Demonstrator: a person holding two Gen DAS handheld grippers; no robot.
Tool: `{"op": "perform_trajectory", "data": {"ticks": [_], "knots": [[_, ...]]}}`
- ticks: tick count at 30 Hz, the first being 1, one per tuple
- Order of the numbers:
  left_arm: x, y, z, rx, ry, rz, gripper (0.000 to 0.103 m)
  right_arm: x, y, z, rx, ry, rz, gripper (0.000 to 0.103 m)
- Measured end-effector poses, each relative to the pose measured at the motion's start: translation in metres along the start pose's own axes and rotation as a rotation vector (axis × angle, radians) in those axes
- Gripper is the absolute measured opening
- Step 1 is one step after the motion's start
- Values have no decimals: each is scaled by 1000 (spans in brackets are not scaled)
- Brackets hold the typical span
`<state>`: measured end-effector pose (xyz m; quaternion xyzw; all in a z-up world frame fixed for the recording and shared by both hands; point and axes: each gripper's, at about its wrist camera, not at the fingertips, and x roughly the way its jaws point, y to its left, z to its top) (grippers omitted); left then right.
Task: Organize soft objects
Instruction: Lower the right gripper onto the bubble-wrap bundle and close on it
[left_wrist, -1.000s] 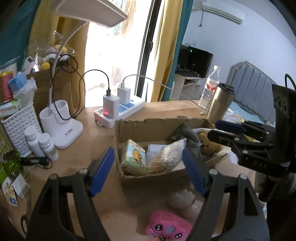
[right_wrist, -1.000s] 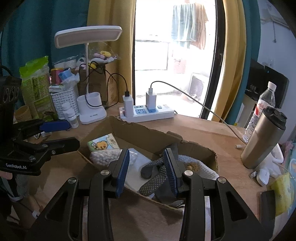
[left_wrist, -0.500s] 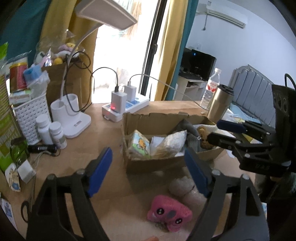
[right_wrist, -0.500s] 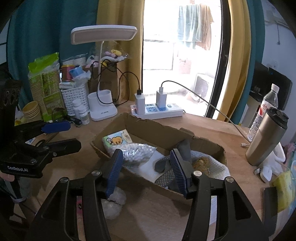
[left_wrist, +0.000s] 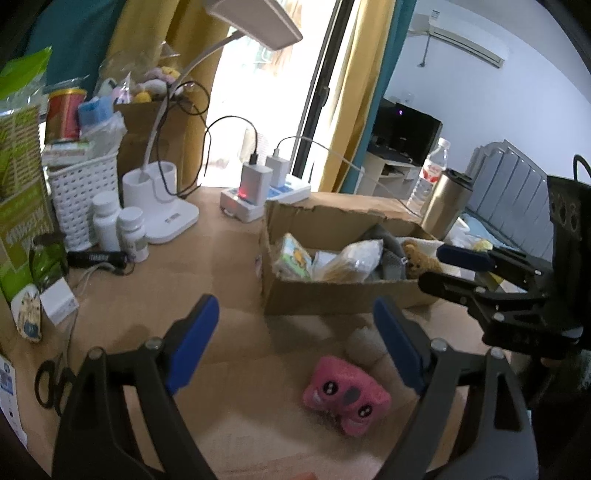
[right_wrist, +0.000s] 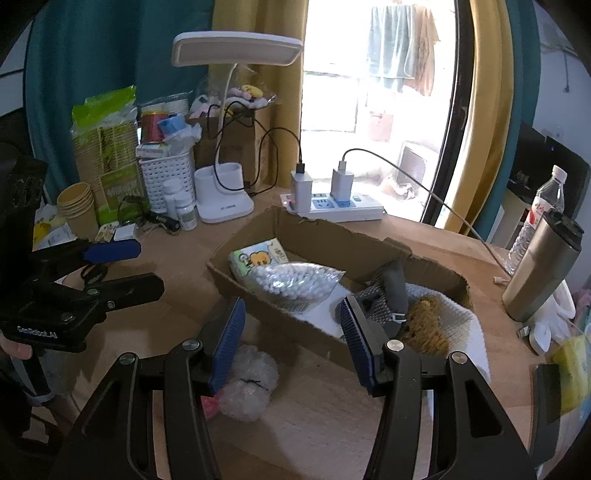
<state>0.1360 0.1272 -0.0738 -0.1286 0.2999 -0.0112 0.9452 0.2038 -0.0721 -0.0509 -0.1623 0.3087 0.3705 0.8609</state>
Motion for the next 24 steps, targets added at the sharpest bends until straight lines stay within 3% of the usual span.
{"op": "perform_trajectory", "data": {"ticks": [24], "knots": [[-12,35,-39,-100,19,50,87,36,35,-30,-5,122,81,57]]}}
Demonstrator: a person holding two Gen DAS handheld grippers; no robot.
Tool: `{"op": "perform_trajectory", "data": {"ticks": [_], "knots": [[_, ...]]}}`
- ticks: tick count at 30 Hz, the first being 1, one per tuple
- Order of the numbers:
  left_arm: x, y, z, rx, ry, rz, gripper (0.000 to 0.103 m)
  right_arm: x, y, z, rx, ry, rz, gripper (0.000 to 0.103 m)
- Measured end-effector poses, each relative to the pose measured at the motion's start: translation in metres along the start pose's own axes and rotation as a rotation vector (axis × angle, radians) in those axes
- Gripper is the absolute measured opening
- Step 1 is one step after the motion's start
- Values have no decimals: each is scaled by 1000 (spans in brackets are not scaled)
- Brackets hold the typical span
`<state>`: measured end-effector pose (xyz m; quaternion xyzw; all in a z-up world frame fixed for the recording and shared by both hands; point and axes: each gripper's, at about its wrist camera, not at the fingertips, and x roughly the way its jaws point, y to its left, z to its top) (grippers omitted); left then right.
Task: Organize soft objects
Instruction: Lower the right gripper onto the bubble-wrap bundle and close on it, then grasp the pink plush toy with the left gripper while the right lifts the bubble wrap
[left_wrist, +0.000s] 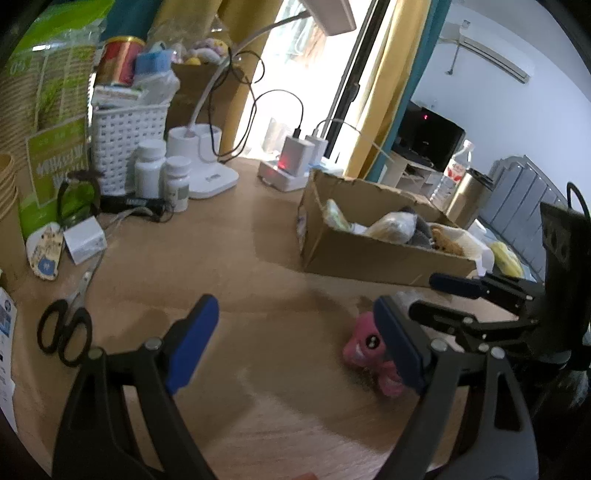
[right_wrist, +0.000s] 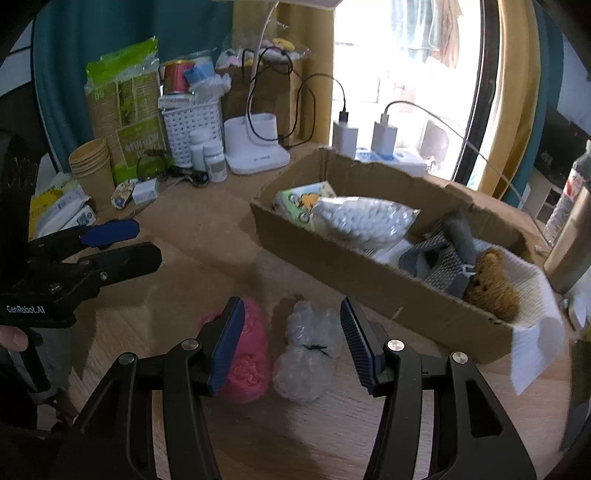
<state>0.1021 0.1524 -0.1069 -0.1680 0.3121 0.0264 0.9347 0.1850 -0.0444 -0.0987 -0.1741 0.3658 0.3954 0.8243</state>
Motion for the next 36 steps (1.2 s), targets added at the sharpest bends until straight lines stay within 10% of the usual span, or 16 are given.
{"op": "perform_trajectory", "data": {"ticks": [36], "knots": [[75,-84,-23,114,253,-1,86,-4,-75,-47,152,4,81,42]]}}
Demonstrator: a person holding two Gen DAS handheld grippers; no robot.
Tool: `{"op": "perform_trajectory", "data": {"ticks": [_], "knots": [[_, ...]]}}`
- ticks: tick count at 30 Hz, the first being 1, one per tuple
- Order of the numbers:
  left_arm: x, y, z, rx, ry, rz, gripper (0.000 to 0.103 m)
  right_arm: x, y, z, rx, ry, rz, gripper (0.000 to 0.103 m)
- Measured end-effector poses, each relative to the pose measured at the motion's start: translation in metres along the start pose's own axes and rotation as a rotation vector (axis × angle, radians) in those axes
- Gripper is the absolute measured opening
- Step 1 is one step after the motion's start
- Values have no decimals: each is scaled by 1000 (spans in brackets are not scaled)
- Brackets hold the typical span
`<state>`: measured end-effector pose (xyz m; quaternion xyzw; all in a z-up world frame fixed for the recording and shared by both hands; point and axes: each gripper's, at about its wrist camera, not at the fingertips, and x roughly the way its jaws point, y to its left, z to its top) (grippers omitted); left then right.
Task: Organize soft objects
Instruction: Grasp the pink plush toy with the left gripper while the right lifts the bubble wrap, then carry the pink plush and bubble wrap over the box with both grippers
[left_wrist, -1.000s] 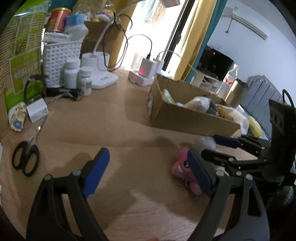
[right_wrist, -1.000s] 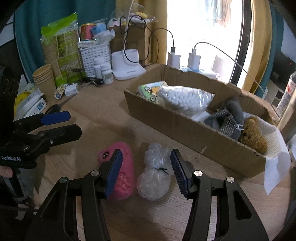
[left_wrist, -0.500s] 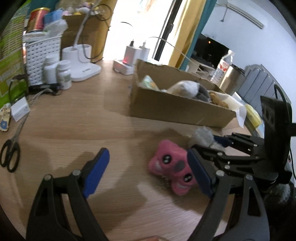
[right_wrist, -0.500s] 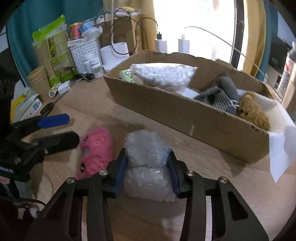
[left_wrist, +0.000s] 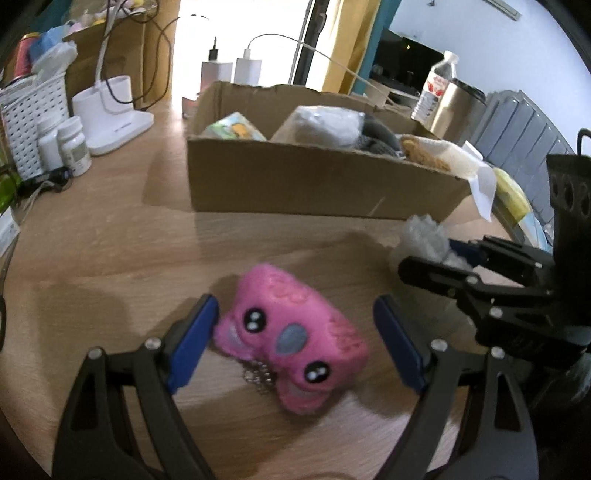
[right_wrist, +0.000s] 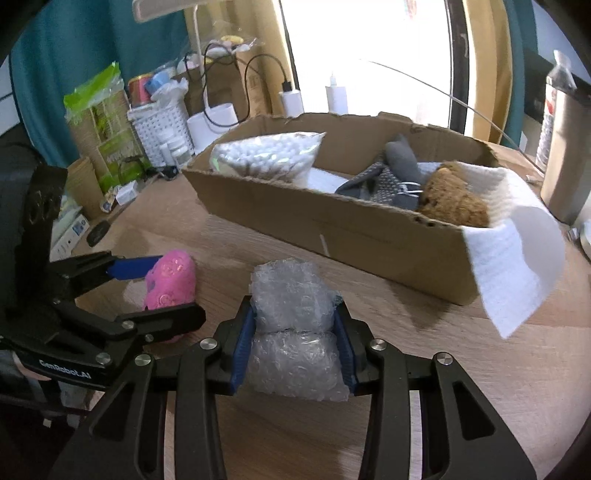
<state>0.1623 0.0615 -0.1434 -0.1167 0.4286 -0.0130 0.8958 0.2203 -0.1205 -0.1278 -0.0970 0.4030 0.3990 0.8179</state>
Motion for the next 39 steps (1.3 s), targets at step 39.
{"op": "perform_trajectory", "data": {"ticks": [39], "knots": [[-32,-63,40,158,-129,-56,57,-66,-43,26,18,-163,-25,42]]}}
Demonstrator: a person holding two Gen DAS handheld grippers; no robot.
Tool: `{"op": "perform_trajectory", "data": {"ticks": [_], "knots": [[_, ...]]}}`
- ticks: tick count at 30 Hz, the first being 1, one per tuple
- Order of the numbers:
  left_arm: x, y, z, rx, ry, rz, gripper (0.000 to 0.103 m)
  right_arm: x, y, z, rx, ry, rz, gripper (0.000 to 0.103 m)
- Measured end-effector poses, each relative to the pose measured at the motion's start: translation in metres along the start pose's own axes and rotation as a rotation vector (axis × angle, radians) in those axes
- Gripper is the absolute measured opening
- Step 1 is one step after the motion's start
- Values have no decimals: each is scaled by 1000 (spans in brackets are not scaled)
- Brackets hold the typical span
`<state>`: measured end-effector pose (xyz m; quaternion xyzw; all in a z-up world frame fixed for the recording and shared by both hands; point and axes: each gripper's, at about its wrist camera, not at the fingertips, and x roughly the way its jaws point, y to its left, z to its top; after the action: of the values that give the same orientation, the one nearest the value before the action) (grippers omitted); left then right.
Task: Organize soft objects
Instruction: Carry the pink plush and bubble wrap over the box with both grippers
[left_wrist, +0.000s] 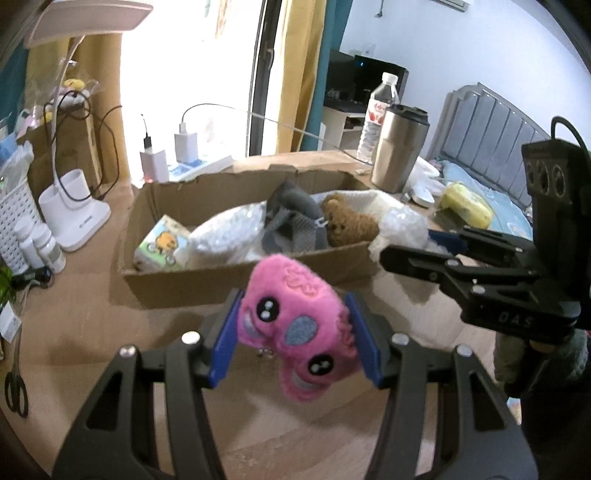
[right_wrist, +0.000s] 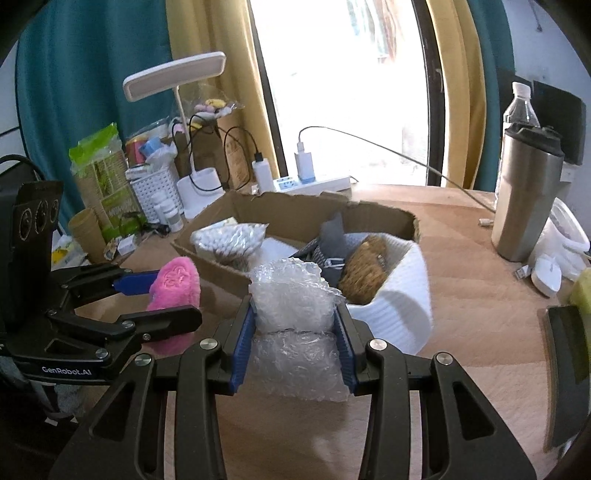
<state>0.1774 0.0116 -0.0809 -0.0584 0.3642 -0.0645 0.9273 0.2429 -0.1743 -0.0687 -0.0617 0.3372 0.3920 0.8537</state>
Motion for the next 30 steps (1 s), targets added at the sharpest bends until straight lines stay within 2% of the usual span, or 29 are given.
{"op": "perform_trajectory", "data": {"ticks": [15,30], "knots": [[18,-21,35,52,-22,27,57,-12,-43,13,29,-66,-7,42],[52,-29,63,64,-17,59,57,-6,-94,17,109,-91,-38,42]]}}
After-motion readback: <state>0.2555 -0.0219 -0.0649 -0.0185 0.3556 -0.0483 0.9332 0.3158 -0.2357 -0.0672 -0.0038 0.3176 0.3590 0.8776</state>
